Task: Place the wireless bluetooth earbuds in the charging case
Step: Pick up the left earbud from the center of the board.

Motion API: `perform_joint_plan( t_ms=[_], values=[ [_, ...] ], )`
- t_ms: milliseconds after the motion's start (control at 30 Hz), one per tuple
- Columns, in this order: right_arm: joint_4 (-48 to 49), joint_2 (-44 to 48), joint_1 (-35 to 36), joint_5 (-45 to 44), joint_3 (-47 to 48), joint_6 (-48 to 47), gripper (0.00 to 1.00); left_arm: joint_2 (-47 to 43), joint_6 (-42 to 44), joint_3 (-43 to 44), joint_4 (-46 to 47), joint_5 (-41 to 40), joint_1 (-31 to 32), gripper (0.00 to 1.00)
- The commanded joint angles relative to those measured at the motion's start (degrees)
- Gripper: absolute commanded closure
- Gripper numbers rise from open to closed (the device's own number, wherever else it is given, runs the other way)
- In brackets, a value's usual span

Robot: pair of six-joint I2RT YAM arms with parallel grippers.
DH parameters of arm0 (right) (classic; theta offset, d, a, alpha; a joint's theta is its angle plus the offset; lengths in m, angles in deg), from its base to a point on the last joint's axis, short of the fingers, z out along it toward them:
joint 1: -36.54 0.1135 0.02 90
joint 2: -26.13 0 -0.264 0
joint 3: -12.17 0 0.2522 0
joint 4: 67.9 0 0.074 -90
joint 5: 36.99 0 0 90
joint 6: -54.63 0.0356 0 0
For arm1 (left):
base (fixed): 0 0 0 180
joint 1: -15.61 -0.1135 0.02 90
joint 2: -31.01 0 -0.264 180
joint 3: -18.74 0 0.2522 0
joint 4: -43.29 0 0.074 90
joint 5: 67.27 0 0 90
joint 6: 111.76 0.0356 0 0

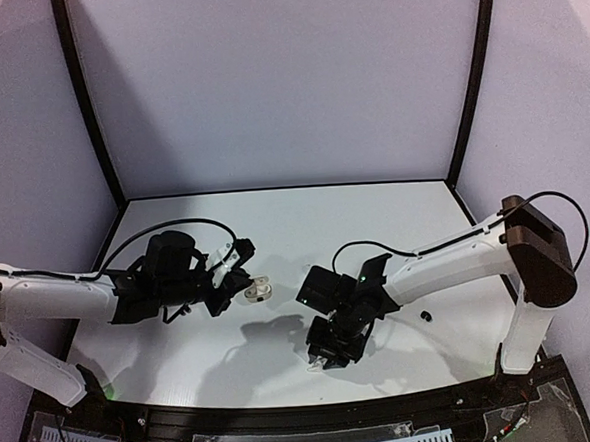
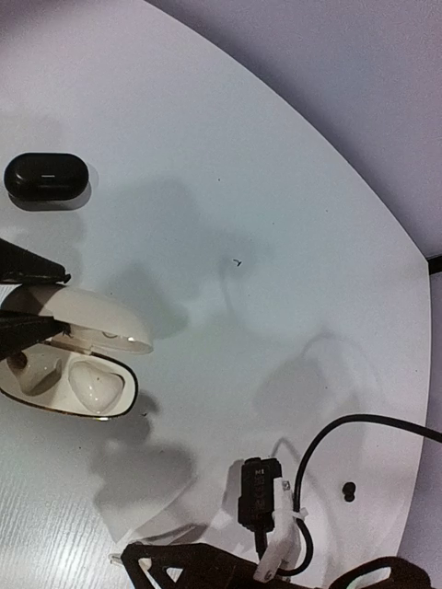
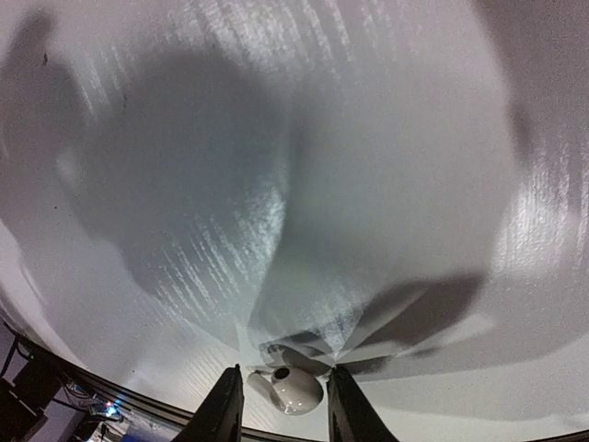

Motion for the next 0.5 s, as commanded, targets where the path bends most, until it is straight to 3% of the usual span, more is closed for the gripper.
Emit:
perform_joint_plan(
  t_ms=[0,467],
  values=[
    [-0.52,-0.72,0.99,0.22,-0.85,0.55,0.71,-1.88,-0.24,-0.91,0.35,-0.09,-0.48,0.99],
    [-4.65,-4.22,-0.4,-3.0,4.34,-6.06,0.81,-1.99,0.07,-0.89,0.38,-0.39,-0.57,0.99]
  ],
)
